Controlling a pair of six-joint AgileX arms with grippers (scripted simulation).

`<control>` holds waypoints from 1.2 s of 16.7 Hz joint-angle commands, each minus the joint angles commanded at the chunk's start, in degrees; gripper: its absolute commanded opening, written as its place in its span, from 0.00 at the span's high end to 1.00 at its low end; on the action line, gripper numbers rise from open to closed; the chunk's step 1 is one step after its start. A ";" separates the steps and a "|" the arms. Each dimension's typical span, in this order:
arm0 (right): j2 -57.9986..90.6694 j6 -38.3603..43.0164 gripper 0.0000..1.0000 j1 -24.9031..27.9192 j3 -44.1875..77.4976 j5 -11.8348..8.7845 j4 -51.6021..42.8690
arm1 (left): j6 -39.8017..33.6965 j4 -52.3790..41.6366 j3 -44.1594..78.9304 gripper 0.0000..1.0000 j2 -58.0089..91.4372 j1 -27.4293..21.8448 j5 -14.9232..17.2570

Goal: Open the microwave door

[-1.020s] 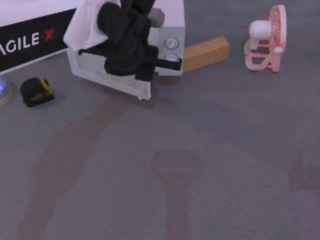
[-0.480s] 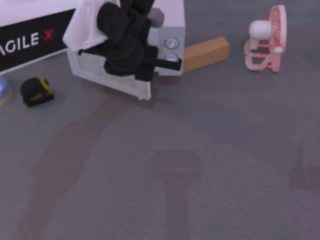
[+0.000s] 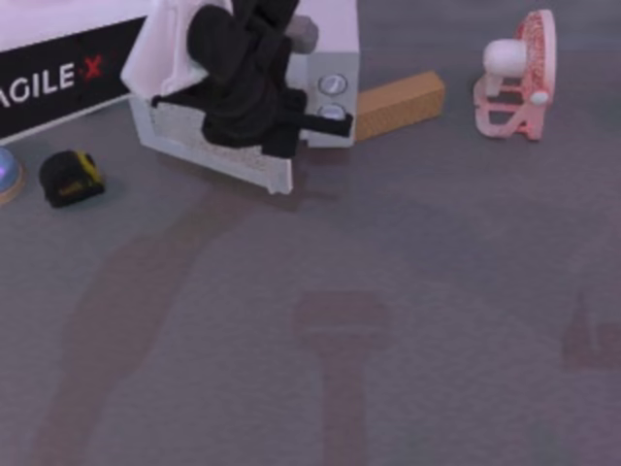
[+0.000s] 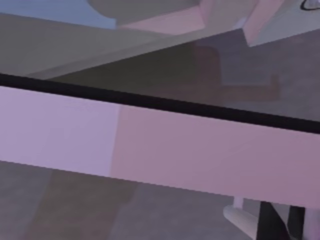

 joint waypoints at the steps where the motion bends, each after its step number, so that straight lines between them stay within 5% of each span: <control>1: 0.00 0.00 0.00 0.00 0.00 0.00 0.00 | 0.00 0.00 0.00 1.00 0.00 0.00 0.00; 20: 0.00 0.00 0.00 0.00 0.00 0.00 0.00 | 7.21 2.38 -6.48 1.00 -4.71 1.79 4.12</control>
